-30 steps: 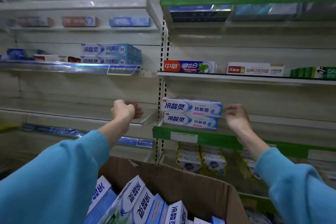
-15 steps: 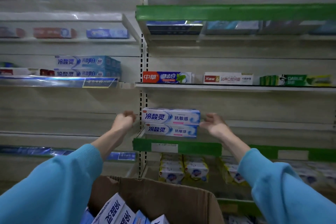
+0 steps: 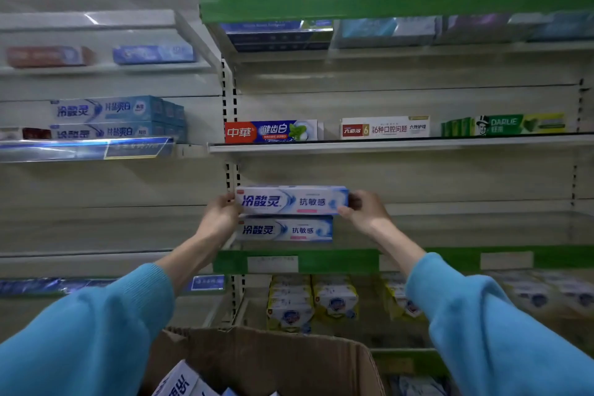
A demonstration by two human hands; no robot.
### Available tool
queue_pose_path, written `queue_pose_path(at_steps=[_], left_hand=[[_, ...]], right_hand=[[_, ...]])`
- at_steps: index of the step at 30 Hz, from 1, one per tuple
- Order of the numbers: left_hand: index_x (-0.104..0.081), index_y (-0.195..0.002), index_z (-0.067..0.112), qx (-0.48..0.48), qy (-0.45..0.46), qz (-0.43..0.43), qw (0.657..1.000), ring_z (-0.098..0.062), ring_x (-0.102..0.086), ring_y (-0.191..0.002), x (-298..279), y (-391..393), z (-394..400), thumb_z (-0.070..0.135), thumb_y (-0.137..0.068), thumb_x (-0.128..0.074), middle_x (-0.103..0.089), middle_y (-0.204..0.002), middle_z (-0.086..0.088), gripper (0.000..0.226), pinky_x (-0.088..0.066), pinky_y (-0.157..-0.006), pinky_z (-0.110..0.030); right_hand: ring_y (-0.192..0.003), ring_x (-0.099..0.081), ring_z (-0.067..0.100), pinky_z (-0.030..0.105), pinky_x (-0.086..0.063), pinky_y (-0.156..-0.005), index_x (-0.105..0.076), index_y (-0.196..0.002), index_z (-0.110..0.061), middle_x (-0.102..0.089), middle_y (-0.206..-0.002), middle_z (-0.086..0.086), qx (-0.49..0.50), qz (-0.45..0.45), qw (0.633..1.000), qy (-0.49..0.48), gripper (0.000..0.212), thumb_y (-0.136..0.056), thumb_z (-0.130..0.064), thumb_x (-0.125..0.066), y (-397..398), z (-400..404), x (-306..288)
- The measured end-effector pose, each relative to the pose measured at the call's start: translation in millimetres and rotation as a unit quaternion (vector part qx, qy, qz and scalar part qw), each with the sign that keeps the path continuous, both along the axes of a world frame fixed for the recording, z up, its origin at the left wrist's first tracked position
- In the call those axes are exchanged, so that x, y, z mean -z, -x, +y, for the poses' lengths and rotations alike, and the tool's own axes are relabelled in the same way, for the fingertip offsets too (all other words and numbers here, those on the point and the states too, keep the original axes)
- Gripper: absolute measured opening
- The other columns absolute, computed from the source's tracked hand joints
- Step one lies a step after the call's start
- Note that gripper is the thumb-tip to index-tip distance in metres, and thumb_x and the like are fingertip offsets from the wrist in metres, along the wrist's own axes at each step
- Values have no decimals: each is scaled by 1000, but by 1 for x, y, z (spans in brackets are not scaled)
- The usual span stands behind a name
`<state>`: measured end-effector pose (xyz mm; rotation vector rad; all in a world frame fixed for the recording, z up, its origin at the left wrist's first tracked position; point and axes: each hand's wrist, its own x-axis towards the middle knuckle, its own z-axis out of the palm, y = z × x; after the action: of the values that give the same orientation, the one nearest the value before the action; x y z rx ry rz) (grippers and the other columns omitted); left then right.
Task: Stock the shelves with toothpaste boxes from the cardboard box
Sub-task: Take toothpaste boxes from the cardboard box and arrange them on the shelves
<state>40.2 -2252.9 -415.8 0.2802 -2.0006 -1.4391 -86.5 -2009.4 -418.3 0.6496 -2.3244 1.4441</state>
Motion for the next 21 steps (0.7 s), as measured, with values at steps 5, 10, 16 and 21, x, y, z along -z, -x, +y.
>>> queue_pose_path(at_steps=[5,10,16,21], left_hand=[[-60,-131,16,18,52,53,997,-14,-59,-102,-14,6,59,17,-105,-51,-66,-118,1,27,-43,-86,-31],[-56,-122,21,43,94,69,992,-17,-59,-107,-6,32,128,11,-101,-51,-64,-120,1,24,-46,-87,-32],[-51,-121,18,29,122,18,992,-25,-59,-103,2,67,177,27,-105,-45,-62,-116,-6,19,-47,-83,-36],[-45,-129,3,-33,141,-66,987,-34,-58,-109,-10,101,193,10,-99,-49,-59,-120,-14,31,-47,-86,-42]], right_hand=[[-101,-66,25,35,-51,-91,-66,-123,-9,-71,-114,7,44,10,998,48,29,-95,-18,-65,17,50,-10],[-89,-60,22,28,-43,-79,-66,-120,-4,-68,-102,8,102,26,993,61,26,-99,-14,-57,36,112,-3],[-103,-63,30,28,-41,-79,-65,-119,-4,-69,-115,15,146,21,987,58,24,-100,-12,-53,53,157,8],[-104,-64,33,27,-39,-73,-68,-113,-1,-69,-113,19,162,-6,987,2,24,-97,-15,-56,68,156,11]])
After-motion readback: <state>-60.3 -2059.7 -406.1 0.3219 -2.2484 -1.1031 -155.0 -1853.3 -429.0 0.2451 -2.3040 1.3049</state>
